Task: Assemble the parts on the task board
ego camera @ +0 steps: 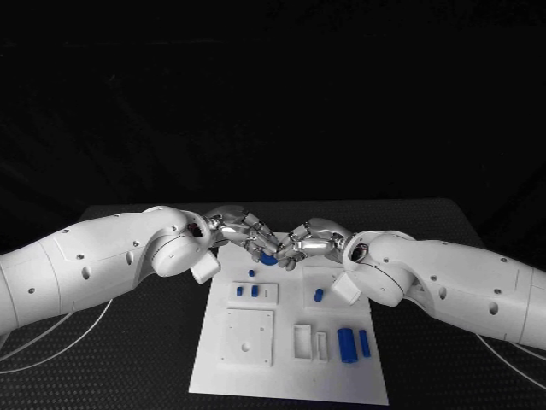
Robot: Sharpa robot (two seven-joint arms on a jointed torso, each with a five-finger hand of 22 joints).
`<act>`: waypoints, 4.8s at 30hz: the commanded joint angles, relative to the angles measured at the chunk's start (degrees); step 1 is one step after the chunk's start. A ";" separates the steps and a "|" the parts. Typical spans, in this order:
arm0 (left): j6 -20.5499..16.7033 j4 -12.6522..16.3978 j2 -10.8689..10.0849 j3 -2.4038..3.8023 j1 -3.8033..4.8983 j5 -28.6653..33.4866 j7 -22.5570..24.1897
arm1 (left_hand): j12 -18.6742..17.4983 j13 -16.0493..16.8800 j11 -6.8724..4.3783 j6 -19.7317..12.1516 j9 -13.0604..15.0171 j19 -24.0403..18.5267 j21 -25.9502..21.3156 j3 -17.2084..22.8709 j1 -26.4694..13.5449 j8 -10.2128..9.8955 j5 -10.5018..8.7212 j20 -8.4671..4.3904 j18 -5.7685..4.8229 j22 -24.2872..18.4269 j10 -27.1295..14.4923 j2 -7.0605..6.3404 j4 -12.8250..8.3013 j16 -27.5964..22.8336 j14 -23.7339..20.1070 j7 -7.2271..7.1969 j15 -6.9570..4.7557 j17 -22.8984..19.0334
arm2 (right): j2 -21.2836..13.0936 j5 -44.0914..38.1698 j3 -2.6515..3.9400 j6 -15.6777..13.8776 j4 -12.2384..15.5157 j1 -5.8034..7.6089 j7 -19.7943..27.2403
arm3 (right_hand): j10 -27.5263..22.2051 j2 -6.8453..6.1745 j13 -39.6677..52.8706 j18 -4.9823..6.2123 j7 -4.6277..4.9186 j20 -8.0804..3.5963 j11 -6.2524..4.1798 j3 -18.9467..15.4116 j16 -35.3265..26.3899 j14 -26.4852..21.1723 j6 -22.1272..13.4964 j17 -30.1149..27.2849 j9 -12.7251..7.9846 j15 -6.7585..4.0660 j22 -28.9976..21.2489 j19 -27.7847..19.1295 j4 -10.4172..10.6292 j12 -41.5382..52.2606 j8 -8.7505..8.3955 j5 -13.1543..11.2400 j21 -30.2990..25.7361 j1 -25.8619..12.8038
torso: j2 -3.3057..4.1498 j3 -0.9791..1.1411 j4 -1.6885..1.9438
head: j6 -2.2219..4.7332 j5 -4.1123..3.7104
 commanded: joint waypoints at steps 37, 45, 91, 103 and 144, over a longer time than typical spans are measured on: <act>-9.94 4.03 -2.22 -0.07 -0.22 -29.18 6.00 | 0.13 0.19 0.00 0.64 0.14 0.71 -0.32 0.87 0.02 0.31 0.18 -0.26 -0.85 0.36 0.87 0.34 -0.08 0.45 0.61 -0.22 -0.11 0.52 | -2.56 7.43 0.88 -2.97 -7.87 1.30 4.87 | -9.42 -5.58 -3.73 -1.26 3.86 1.30 4.59 -20.22 -4.42 -8.65 -8.89 -2.37 -3.90 4.94 1.18 -9.39 -0.24 -4.19 -5.08 15.58 -4.59 -4.91 | -0.01 -0.08 -0.01 | 0.03 0.03; -13.82 8.77 -4.30 -2.69 -0.24 -46.99 9.91 | 0.07 0.22 -0.08 0.88 0.22 0.89 -0.28 1.11 0.21 0.40 0.16 -0.36 -0.85 0.61 1.08 -0.10 -0.19 0.43 0.68 -0.33 -0.16 0.72 | -2.55 5.32 1.22 -3.98 -13.28 2.83 6.55 | -9.32 -5.22 -3.85 -1.16 3.71 1.29 4.51 -20.19 -4.31 -8.61 -8.72 -2.47 -3.97 4.89 1.17 -9.31 -0.34 -4.01 -4.92 16.44 -4.60 -4.66 | -0.04 -0.04 0.11 | -0.19 -0.07; -9.46 16.05 -4.12 -7.61 -2.98 -81.51 9.45 | -0.24 0.33 -0.30 1.63 0.37 0.71 -0.40 1.84 1.34 0.44 0.07 -0.32 -0.85 1.84 1.78 -1.60 0.25 0.31 0.92 -0.62 -0.24 1.50 | -1.77 2.92 1.97 -3.12 -15.51 3.41 8.42 | -9.22 -4.93 -4.10 -1.08 3.61 1.40 4.45 -20.07 -4.14 -8.50 -8.47 -2.68 -4.18 4.80 1.17 -9.19 -0.31 -3.73 -4.69 18.24 -4.64 -4.32 | 0.05 0.14 -0.08 | -4.98 -0.64; -8.53 15.36 -3.76 -7.61 -2.97 -81.42 9.15 | -0.32 0.33 -0.27 1.58 0.35 0.51 -0.50 1.83 1.28 0.37 0.07 -0.24 -0.85 1.97 1.77 -1.50 0.30 0.24 0.87 -0.59 -0.22 1.57 | -1.89 2.91 1.97 -3.07 -15.22 3.41 8.37 | -9.22 -4.93 -4.11 -1.08 3.60 1.40 4.45 -20.08 -4.14 -8.50 -8.45 -2.70 -4.19 4.79 1.17 -9.19 -0.34 -3.72 -4.68 18.27 -4.64 -4.31 | 0.01 0.07 -0.05 | -5.29 -0.63; -8.45 13.95 -2.44 -7.61 -4.47 -82.98 7.82 | -0.39 0.36 -0.30 1.62 0.38 0.49 -0.52 1.84 1.21 0.31 0.08 -0.22 -0.85 2.31 1.92 -1.46 0.41 0.20 0.94 -0.58 -0.24 1.73 | -1.60 5.09 1.97 -2.57 -15.02 3.41 7.46 | -9.14 -4.63 -4.22 -1.02 3.56 1.44 4.41 -20.16 -4.07 -8.45 -8.35 -2.81 -4.29 4.78 1.16 -9.12 -0.21 -3.58 -4.59 18.16 -4.67 -4.57 | 0.01 0.06 -0.01 | -5.68 -0.65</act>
